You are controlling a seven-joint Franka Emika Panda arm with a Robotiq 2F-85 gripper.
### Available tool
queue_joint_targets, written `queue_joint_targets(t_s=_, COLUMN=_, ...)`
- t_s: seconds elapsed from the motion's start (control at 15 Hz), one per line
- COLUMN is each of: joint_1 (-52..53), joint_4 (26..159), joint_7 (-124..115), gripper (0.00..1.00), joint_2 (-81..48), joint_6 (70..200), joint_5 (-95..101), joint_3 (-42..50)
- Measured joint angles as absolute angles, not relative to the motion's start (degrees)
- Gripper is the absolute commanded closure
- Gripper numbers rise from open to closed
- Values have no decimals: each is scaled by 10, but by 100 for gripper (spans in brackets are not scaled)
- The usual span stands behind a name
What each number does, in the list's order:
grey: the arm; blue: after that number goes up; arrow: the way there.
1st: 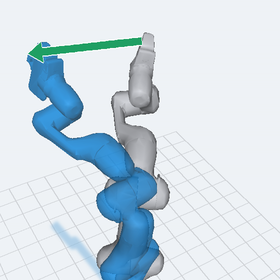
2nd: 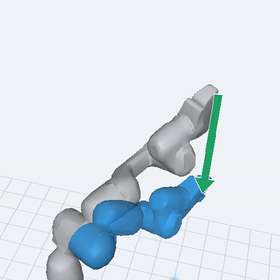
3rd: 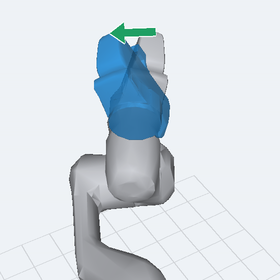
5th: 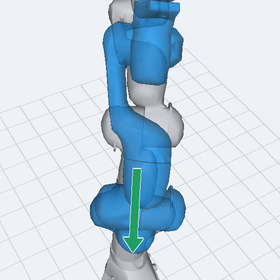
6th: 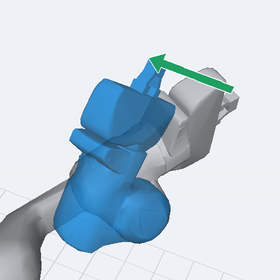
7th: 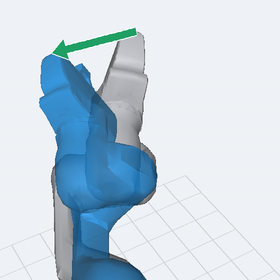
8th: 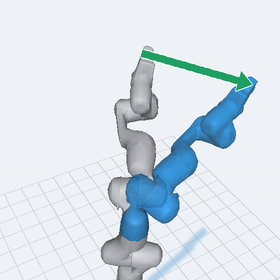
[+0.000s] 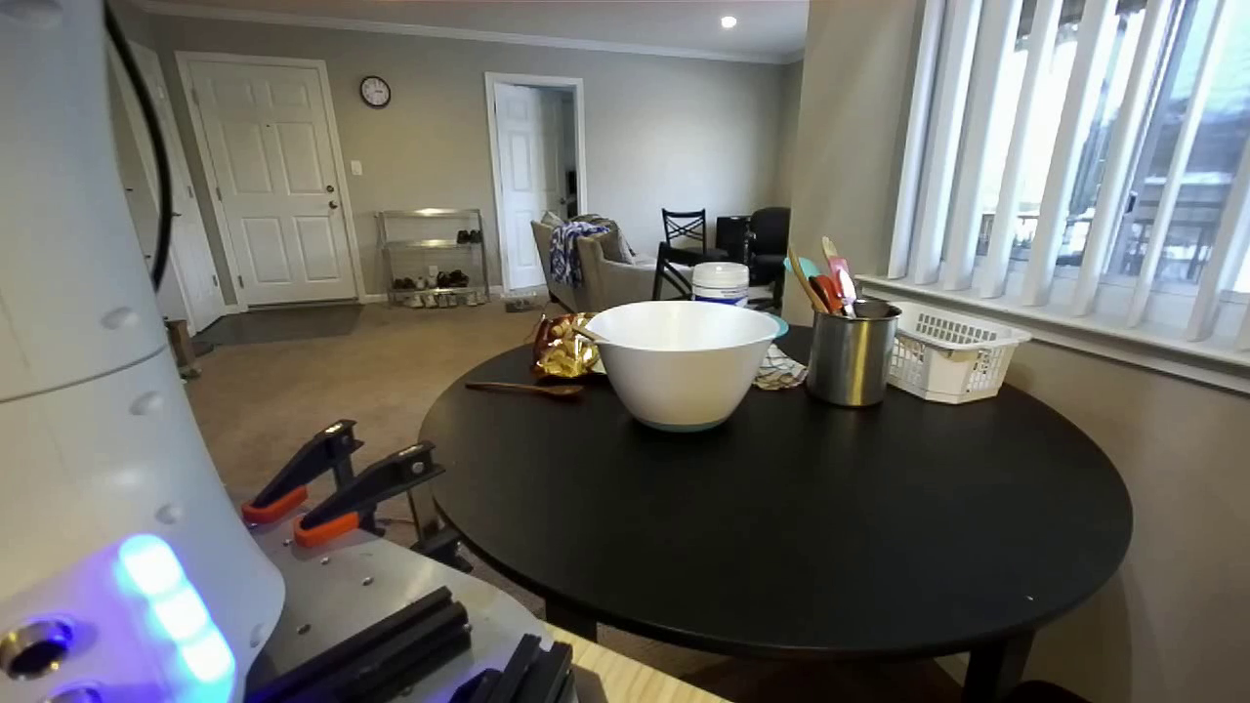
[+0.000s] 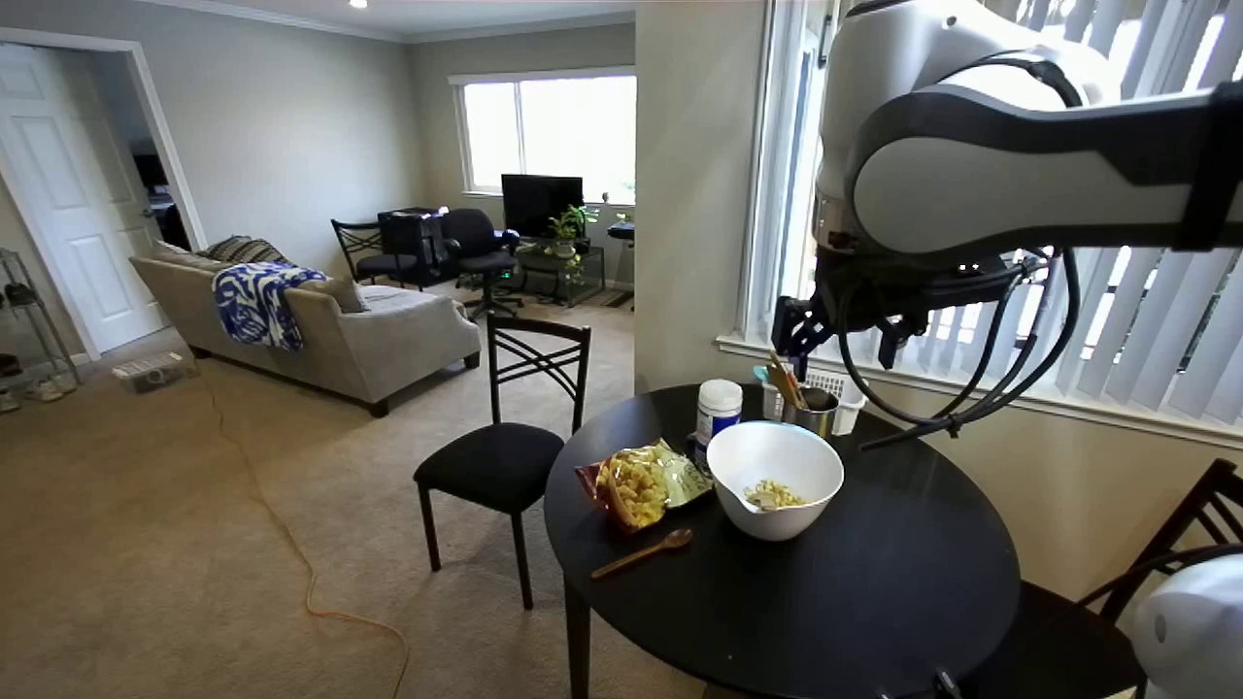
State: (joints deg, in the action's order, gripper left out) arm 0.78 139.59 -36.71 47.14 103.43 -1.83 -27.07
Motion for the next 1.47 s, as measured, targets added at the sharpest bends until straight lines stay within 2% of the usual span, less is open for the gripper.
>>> queue_joint_targets(t_s=0.47, joint_1=8, joint_4=1396, joint_7=-390, gripper=0, joint_2=445, joint_6=1061, joint_5=-17, joint_3=-286)
queue_joint_targets(t_s=0.67, joint_1=-13, joint_4=1394, joint_7=-485, gripper=0, joint_2=369, joint_6=1116, joint_5=-12, joint_3=-335)
queue_joint_targets(t_s=0.93, joint_1=-94, joint_4=1363, joint_7=-633, gripper=0, joint_2=238, joint_6=1148, joint_5=6, joint_3=-418)
queue_joint_targets(t_s=1.2, joint_1=-86, joint_4=1320, joint_7=-772, gripper=0, joint_2=111, joint_6=1148, joint_5=45, joint_3=-392)
queue_joint_targets(t_s=1.47, joint_1=-22, joint_4=1293, joint_7=-850, gripper=0, joint_2=13, joint_6=1152, joint_5=35, joint_3=-302)
